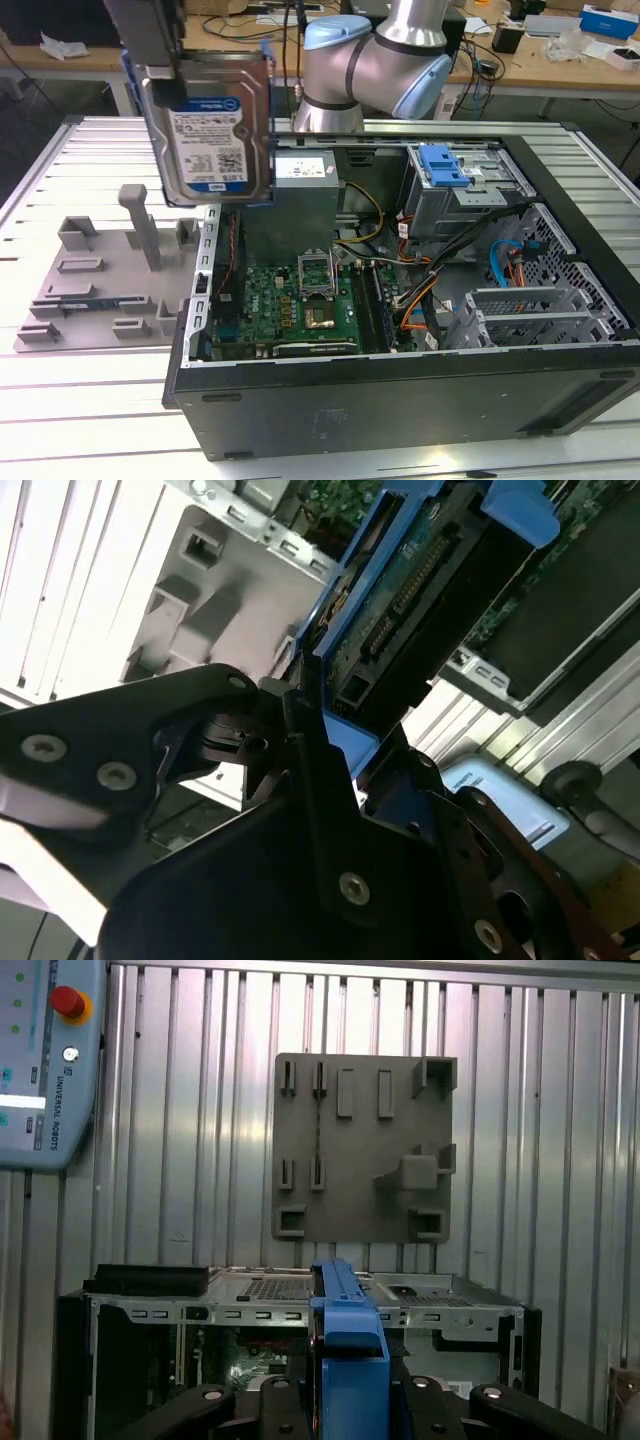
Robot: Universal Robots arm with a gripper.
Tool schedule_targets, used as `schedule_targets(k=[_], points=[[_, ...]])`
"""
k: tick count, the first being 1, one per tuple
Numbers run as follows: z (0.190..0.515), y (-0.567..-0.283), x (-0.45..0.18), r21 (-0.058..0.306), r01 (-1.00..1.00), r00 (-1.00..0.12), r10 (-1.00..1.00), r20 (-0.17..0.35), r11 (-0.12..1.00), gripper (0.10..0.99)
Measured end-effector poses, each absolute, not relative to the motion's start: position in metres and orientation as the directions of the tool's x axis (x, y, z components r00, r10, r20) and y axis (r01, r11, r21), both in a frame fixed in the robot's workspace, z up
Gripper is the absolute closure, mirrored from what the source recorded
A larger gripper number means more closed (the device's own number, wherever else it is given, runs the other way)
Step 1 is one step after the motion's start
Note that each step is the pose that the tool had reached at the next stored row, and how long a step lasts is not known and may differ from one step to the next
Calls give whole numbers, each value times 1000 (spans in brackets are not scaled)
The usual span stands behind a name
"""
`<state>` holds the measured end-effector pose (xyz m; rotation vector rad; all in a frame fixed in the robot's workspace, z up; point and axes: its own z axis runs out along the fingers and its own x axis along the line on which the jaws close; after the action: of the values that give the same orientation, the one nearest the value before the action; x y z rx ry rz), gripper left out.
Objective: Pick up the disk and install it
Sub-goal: 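Pick up the disk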
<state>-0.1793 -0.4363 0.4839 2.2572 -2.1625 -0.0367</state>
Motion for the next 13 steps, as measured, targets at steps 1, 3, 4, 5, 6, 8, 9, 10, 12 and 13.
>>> schedule_targets(k=[1,3,4,5,6,8,9,10,12,13], points=[[484,-439,-175,27,-999,43,-999,-6,-43,718],[484,-444,-166,28,-999,43,-999,-6,-43,718],[484,-446,-162,28,-999,43,-999,-6,-43,718],[484,-448,-157,28,-999,42,-999,-6,-43,718],[484,-450,-153,28,-999,43,-999,-6,-43,718],[484,-456,-141,28,-999,43,-999,-6,-43,718],[484,-459,-134,29,-999,42,-999,-6,-43,718],[484,-461,-131,29,-999,43,-999,-6,-43,718],[484,-465,-122,29,-999,43,-999,-6,-43,718],[484,-468,-117,29,-999,43,-999,-6,-43,718]])
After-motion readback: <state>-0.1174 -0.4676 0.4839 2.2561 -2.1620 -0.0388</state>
